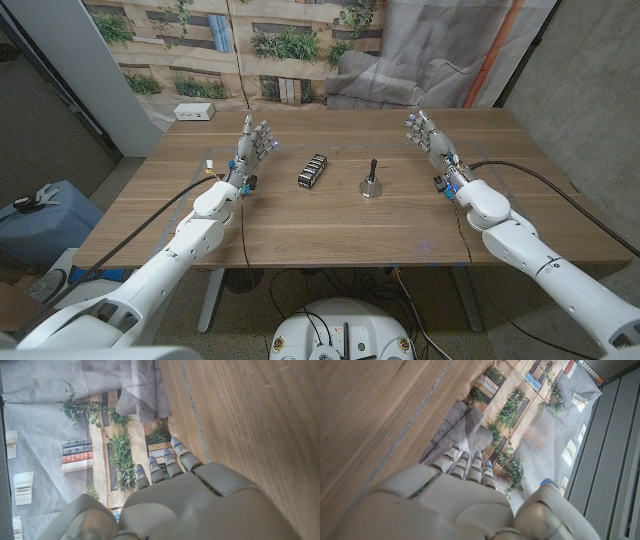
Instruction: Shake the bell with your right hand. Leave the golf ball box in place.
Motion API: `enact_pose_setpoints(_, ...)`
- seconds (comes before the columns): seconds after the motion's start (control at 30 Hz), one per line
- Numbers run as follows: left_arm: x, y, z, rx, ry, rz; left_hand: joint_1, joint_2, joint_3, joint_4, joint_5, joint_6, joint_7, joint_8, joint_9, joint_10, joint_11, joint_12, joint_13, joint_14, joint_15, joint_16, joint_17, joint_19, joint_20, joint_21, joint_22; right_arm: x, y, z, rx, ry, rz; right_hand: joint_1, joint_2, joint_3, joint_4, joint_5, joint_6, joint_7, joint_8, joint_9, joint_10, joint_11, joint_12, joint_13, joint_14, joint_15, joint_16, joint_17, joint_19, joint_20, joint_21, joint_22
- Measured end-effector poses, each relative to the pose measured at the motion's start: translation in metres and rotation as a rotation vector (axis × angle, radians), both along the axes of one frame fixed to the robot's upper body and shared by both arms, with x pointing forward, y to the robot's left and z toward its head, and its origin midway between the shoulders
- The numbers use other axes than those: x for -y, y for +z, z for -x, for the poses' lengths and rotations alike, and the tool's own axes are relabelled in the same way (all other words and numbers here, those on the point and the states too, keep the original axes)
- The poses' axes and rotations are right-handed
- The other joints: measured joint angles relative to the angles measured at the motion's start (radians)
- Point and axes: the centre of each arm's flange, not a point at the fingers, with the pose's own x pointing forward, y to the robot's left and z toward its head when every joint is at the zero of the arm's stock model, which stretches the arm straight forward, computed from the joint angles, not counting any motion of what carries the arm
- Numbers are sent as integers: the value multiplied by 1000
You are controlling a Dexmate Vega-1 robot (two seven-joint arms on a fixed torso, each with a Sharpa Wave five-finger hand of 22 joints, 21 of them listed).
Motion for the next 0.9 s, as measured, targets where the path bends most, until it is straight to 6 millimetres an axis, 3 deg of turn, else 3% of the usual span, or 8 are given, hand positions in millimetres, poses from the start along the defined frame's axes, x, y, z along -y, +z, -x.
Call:
enact_pose_setpoints(0.27,0,0,0,0,0,0,0,0,0,0,0,0,0,0,0,0,0,0,0,0,0,0,0,0,0,0,0,-3,-2,6,45,-29,67,43,-42,7,-53,0,-87,8,-4,3,-40,-8,0,0,-33,-2,0,-25,-35,2,0,2)
enact_pose_setpoints(0.37,0,0,0,0,0,0,0,0,0,0,0,0,0,0,0,0,0,0,0,0,0,0,0,0,0,0,0,-5,-2,7,63,-44,93,66,-38,8,-71,0,-102,12,-4,5,-56,-12,0,-5,-49,2,0,-32,-54,4,0,2)
enact_pose_setpoints(0.9,0,0,0,-1,0,0,0,0,0,0,-1,0,0,0,0,-4,-4,0,0,0,0,0,0,0,0,0,0,-7,-8,22,113,-119,269,130,-43,23,-114,-3,-134,26,0,5,-96,-18,0,-2,-92,-1,0,-50,-87,5,0,2)
